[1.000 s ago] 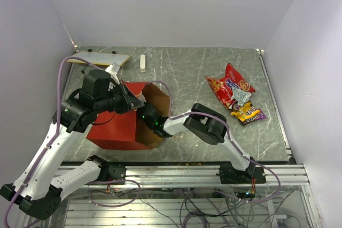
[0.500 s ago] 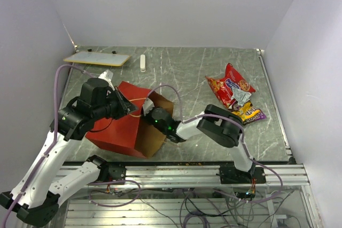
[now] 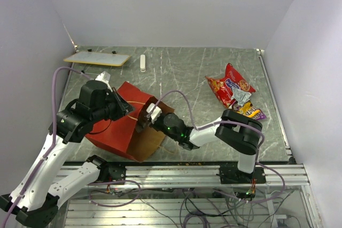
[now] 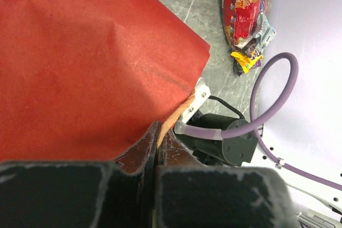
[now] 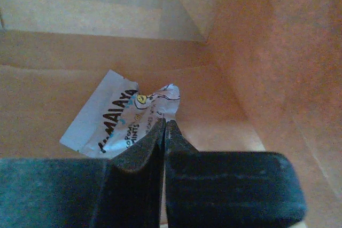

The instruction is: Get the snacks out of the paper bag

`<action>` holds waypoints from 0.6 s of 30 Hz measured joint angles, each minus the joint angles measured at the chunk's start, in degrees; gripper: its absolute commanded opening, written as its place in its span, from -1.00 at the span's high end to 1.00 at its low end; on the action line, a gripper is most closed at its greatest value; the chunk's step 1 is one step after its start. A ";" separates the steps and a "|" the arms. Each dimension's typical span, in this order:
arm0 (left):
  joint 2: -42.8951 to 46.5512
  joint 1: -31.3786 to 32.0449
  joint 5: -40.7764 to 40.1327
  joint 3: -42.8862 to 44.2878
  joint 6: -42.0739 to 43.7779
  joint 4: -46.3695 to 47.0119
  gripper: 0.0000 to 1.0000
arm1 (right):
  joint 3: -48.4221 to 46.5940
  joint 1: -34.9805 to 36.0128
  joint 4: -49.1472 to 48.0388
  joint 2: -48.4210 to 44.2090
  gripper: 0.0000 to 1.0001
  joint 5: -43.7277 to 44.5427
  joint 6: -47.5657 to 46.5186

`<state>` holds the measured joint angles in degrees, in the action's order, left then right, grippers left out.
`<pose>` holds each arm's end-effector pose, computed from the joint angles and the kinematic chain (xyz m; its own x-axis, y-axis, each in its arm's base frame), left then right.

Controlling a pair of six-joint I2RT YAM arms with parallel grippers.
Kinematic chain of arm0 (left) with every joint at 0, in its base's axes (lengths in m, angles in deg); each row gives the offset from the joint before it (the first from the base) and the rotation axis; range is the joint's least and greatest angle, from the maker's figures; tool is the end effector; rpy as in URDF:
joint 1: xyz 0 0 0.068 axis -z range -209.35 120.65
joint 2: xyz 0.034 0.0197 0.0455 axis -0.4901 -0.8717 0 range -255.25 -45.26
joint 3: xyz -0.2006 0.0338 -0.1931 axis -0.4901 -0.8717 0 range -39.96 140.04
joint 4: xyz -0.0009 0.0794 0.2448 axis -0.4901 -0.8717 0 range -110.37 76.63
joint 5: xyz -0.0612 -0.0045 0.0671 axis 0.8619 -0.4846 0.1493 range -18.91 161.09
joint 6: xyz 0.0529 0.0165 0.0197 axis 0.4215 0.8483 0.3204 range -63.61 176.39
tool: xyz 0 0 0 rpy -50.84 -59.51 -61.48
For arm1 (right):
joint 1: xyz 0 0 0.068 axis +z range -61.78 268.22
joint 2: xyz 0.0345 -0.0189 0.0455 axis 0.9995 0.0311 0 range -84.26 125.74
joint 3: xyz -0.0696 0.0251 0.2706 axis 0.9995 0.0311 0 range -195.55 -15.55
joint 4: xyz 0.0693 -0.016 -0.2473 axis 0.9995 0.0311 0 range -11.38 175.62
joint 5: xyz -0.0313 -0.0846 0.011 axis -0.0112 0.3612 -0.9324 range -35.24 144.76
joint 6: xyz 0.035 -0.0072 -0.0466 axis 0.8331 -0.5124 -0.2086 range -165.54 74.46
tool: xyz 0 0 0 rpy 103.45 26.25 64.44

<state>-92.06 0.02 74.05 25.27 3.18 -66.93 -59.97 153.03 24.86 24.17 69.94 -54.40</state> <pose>0.1196 -0.0700 0.3776 -0.7220 -0.5115 -0.4660 -0.0864 0.7348 -0.6727 0.1712 0.3377 0.1611 0.0427 -0.2581 -0.9652 -0.7662 0.6116 -0.1974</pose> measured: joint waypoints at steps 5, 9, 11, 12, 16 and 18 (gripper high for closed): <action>-0.13 0.00 0.00 0.00 0.04 -0.02 0.86 | 2.97 0.09 -0.09 -2.67 1.00 -1.09 -1.22; -0.52 0.00 0.00 0.00 0.24 0.00 0.86 | 5.35 0.31 0.02 -4.07 1.00 -2.38 -1.42; -0.98 0.00 0.07 0.00 0.35 0.04 0.86 | 6.67 0.74 -0.17 -4.31 1.00 -2.95 -1.77; -1.27 0.00 0.11 0.00 0.44 0.09 0.86 | 7.43 1.05 -0.33 -4.31 1.00 -3.45 -2.08; -2.16 0.00 1.29 -0.39 0.52 0.46 0.86 | 8.22 1.86 -0.33 -4.31 0.86 -4.74 -2.19; -2.27 0.00 1.92 -0.94 0.50 0.81 0.86 | 7.63 1.92 -0.31 -4.31 0.66 -5.31 -1.40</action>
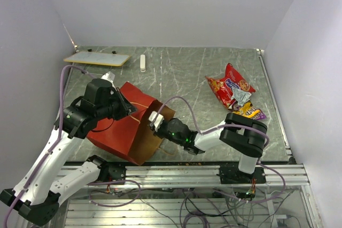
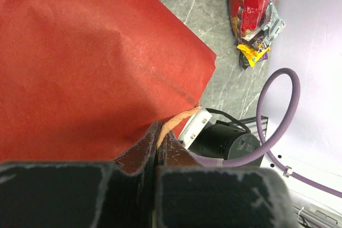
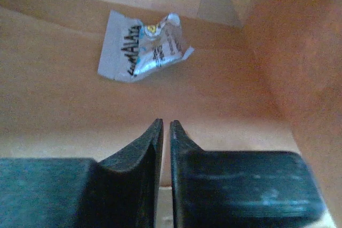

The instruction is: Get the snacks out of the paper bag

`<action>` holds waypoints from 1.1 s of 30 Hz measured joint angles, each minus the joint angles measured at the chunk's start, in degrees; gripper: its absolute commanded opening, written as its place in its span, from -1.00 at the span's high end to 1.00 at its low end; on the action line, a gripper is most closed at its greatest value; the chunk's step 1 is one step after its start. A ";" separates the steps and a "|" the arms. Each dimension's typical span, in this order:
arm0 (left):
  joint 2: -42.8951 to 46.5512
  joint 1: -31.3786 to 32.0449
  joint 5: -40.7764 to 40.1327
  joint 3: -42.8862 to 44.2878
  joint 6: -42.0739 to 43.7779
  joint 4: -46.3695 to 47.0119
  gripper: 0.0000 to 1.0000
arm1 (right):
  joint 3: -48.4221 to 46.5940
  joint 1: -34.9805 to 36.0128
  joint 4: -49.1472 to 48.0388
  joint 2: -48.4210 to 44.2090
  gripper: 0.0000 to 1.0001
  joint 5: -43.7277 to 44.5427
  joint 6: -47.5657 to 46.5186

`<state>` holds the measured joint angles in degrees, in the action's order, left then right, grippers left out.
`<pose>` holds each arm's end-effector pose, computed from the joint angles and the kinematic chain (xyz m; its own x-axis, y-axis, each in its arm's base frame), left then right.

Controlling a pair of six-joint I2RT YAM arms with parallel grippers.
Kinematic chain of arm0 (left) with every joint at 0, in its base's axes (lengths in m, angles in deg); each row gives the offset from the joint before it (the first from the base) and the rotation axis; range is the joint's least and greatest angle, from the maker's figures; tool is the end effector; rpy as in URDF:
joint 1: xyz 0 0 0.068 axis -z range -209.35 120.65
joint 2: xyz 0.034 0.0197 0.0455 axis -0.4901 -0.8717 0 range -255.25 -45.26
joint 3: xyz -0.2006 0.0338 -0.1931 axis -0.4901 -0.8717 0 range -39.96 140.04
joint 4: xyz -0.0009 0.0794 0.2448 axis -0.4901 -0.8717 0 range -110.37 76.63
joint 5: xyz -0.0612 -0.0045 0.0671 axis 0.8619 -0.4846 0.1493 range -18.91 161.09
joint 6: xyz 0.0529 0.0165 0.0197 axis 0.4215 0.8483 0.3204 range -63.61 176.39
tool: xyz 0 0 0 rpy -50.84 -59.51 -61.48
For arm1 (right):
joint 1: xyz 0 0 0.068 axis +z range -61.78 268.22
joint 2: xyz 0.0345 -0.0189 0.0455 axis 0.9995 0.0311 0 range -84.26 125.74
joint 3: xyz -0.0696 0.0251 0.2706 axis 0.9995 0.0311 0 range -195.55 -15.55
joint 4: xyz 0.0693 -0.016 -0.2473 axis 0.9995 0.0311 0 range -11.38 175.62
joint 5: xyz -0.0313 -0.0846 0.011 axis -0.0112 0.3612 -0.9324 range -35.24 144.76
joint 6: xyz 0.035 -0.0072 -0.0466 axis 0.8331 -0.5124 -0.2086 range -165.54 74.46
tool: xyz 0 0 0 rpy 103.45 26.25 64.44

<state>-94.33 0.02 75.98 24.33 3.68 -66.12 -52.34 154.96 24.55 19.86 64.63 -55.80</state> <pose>0.1295 -0.0772 0.3691 -0.7572 -0.4835 -0.4391 -0.0907 0.7437 -0.6624 0.1438 0.3161 0.1518 0.0602 -0.3038 -0.9508 -0.8419 0.4962 -0.2119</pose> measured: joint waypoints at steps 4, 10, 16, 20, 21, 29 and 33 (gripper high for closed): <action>-0.02 0.00 0.66 -0.37 0.00 0.24 0.86 | -3.08 0.17 -0.20 0.98 0.25 -0.94 2.71; 0.04 0.00 0.76 -0.35 -0.02 0.20 0.86 | -8.92 1.22 -5.60 8.72 -0.20 -2.14 5.11; 0.04 0.00 0.94 -0.35 -0.02 0.15 0.86 | -13.03 1.29 -7.15 16.24 -0.36 -2.56 2.25; 0.11 0.00 0.96 -0.35 -0.04 0.15 0.86 | -15.65 1.20 -7.43 18.27 -0.48 -2.67 0.61; 0.13 0.00 0.96 -0.35 -0.07 0.15 0.86 | -16.50 1.20 -7.67 18.62 -0.50 -2.62 0.04; 0.22 0.00 0.98 -0.35 -0.28 0.22 0.86 | -23.19 0.20 -7.52 22.10 -0.49 -5.62 -1.75; 0.13 -0.02 0.70 -0.35 -0.26 0.63 0.86 | -26.43 -0.90 -6.38 24.02 -0.46 -7.98 -1.14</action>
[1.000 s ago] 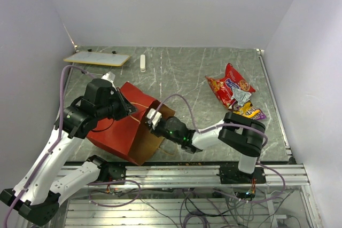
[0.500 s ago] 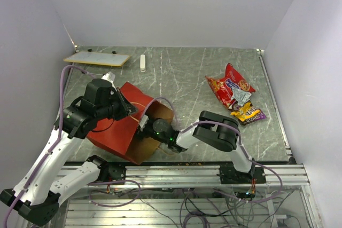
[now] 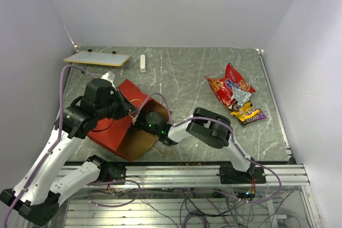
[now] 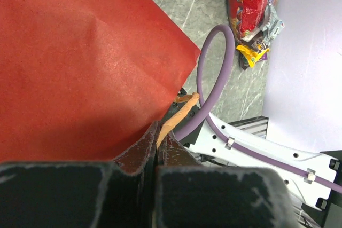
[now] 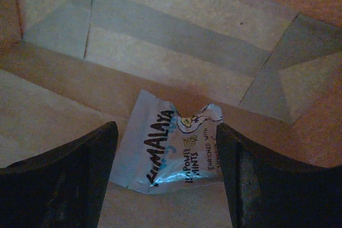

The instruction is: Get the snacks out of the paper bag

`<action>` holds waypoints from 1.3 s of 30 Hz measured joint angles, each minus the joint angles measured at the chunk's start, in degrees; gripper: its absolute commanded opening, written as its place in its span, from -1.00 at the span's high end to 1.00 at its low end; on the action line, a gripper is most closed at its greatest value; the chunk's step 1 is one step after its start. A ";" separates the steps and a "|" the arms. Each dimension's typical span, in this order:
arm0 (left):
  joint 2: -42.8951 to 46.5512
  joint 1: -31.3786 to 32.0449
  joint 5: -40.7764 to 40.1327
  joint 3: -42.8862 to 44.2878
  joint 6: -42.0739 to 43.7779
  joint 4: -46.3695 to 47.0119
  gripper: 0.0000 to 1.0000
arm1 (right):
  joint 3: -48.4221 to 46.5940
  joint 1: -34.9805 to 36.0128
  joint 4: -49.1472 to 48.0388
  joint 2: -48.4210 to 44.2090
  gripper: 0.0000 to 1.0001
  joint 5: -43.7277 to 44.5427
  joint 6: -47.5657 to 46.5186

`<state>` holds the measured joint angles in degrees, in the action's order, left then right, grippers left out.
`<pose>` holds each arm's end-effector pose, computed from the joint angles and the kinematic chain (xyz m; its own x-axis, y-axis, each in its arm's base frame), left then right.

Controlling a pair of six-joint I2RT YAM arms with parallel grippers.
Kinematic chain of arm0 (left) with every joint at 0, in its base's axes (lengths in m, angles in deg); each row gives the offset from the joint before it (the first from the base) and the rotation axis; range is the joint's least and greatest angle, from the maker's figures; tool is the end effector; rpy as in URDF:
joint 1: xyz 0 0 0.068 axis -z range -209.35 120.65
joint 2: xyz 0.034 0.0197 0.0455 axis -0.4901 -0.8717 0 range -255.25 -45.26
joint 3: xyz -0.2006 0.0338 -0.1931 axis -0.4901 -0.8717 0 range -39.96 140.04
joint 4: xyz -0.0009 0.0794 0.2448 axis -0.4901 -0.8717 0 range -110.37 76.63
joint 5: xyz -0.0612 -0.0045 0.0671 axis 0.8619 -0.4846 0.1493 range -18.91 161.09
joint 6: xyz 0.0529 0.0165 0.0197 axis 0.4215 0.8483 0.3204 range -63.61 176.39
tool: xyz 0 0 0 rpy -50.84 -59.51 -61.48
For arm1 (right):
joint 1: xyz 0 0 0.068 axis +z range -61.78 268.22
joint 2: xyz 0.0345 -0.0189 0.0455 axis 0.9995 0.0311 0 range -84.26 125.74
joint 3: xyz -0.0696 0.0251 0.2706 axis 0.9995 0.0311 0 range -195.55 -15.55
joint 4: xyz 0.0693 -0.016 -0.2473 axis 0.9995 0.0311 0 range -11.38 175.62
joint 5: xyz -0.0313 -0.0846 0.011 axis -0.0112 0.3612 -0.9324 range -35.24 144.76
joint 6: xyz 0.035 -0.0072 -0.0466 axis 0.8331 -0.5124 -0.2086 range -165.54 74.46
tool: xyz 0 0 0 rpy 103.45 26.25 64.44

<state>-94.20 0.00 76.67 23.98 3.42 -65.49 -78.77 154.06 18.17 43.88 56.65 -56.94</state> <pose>0.1296 -0.0778 0.3685 -0.7601 -0.4842 -0.4333 -0.0856 0.7357 -0.6719 0.1897 0.4195 0.1259 0.1462 -0.1564 -0.9768 -0.8870 0.4164 -0.1994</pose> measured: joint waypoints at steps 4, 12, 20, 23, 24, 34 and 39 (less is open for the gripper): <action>-0.13 -0.04 -0.81 0.00 -0.02 0.00 0.86 | -2.82 -0.04 2.25 1.88 -0.39 -0.85 -0.22; 0.66 0.02 -0.90 0.00 -0.66 -0.04 0.86 | -3.48 0.81 7.67 3.17 0.26 3.17 -1.18; 2.01 0.02 -0.94 -1.16 -1.53 -0.04 0.86 | -1.29 0.83 7.34 2.32 0.79 5.53 -2.36; 2.14 0.02 -0.94 -1.20 -1.75 -0.04 0.86 | 1.22 0.81 7.67 0.50 0.90 6.14 -2.45; 2.21 0.02 -0.96 -1.25 -1.88 -0.02 0.86 | 2.32 0.81 7.69 -0.22 0.92 6.38 -2.47; 2.19 0.02 -0.96 -1.64 -2.58 0.15 0.86 | 7.34 0.76 6.97 -3.61 0.41 6.45 -3.06; 1.27 0.02 -0.92 -1.31 -2.54 0.07 0.86 | 7.28 1.03 5.33 -3.58 -0.08 4.04 -6.25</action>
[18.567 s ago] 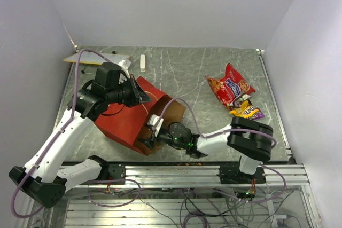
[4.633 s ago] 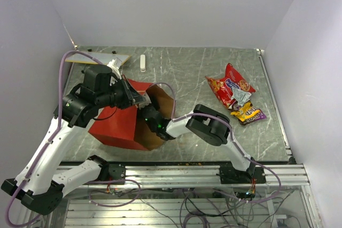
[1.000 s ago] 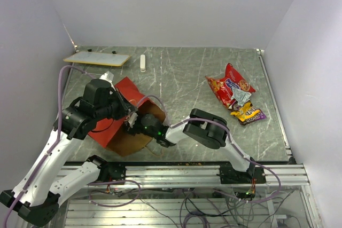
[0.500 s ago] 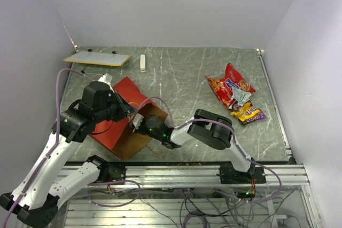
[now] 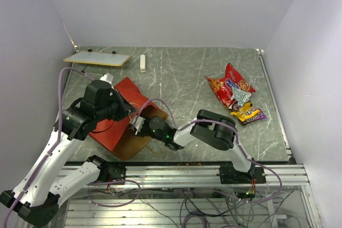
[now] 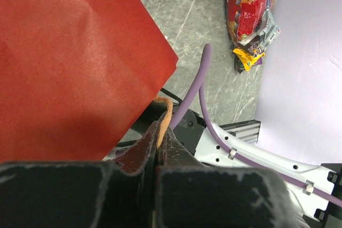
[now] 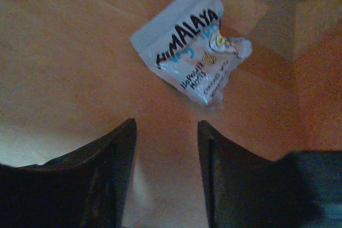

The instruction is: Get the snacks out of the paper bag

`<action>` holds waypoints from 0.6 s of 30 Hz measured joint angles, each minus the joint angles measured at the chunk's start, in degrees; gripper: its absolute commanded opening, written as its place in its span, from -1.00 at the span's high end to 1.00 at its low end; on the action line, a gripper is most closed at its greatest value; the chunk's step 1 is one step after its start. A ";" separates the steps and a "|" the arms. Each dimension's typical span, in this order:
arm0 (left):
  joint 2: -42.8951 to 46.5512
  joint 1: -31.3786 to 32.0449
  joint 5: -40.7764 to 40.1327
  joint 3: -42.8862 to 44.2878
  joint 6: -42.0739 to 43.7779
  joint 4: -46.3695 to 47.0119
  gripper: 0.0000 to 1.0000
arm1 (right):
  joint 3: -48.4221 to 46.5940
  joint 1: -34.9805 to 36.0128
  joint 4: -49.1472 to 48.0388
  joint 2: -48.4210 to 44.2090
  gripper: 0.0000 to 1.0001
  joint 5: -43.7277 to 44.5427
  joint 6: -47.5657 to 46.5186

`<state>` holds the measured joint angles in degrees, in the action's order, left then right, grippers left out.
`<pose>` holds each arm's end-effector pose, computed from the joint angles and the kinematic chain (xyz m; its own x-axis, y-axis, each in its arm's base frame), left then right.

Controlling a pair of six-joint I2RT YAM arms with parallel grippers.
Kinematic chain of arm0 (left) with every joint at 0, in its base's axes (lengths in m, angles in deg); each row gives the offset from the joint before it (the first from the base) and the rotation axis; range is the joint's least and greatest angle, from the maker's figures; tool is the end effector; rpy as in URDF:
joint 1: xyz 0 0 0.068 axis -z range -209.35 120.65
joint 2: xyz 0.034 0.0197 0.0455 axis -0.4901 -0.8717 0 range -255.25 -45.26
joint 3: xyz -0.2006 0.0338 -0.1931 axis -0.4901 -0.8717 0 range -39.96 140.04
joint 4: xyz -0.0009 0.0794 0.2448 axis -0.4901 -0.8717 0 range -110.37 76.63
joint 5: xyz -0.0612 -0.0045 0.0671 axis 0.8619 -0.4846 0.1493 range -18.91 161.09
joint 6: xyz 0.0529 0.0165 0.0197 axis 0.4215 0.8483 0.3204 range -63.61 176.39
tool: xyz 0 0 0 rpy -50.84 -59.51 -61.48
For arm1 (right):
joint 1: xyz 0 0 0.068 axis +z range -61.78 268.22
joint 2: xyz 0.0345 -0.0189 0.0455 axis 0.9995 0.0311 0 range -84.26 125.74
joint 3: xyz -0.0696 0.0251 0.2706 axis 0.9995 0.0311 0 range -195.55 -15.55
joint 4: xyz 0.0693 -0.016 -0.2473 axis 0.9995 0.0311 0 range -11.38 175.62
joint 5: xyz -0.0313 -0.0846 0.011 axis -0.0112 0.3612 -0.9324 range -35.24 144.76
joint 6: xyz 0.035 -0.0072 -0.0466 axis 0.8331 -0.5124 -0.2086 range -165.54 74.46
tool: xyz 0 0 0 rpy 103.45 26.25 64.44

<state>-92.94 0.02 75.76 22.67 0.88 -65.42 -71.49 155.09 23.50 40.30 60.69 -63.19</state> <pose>0.1262 -0.0752 0.3643 -0.7472 -0.5222 -0.4111 -0.1246 0.7176 -0.6852 0.1733 0.3945 0.1082 0.1779 -0.3509 -0.9193 -0.8618 0.3954 -0.3177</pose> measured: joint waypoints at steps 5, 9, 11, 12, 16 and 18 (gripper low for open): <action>-0.74 0.00 0.48 1.03 0.52 -0.11 0.86 | -2.29 0.96 -2.40 1.46 -0.36 -1.79 -3.10; -1.86 0.00 1.20 1.49 1.05 -0.13 0.86 | -5.77 1.42 -4.31 4.00 -0.41 -2.54 -4.96; -2.49 -0.02 1.42 1.49 1.31 -0.28 0.86 | -8.00 1.53 -4.83 5.81 -0.42 -2.54 -5.64; -2.73 -0.02 1.46 1.51 1.55 -0.42 0.86 | -9.09 1.49 -4.87 6.71 -0.42 -2.51 -5.99; -3.67 0.00 2.73 2.47 2.19 -0.57 0.86 | -13.42 1.75 -3.91 9.88 -0.42 -1.01 -8.09; -4.00 0.00 3.26 3.02 2.58 -0.57 0.86 | -15.41 1.90 -3.30 11.13 -0.42 0.70 -8.96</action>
<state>-96.94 0.02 79.01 25.69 3.46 -65.99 -86.90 156.99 20.20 51.42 61.39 -72.15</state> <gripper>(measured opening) 0.075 0.706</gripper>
